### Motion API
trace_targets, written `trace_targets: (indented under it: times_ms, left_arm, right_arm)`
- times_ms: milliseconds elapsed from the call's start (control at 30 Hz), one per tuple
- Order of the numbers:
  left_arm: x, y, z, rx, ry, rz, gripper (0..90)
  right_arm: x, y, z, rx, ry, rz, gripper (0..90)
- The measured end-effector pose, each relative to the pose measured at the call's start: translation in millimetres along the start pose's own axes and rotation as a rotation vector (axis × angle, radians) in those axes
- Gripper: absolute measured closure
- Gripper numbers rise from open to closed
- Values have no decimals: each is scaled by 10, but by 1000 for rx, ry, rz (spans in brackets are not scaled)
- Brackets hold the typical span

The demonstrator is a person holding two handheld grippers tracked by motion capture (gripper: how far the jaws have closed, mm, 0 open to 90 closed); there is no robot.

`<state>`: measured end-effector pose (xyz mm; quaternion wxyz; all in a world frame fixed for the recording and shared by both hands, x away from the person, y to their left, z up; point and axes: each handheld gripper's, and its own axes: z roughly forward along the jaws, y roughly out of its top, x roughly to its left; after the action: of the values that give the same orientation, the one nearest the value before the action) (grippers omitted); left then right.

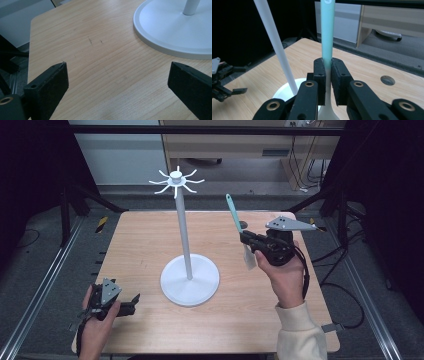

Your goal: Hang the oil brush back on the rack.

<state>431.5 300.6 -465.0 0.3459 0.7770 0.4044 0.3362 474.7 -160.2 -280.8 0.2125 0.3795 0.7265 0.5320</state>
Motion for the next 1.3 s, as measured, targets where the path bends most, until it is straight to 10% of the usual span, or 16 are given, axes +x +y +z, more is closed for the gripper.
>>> trace_targets:
  times_ms: [1300]
  left_arm:
    - [14, -7, -10, 2, 14, -6, 28]
  right_arm:
    - [329, 182, -167, -93, 52, -58, 827]
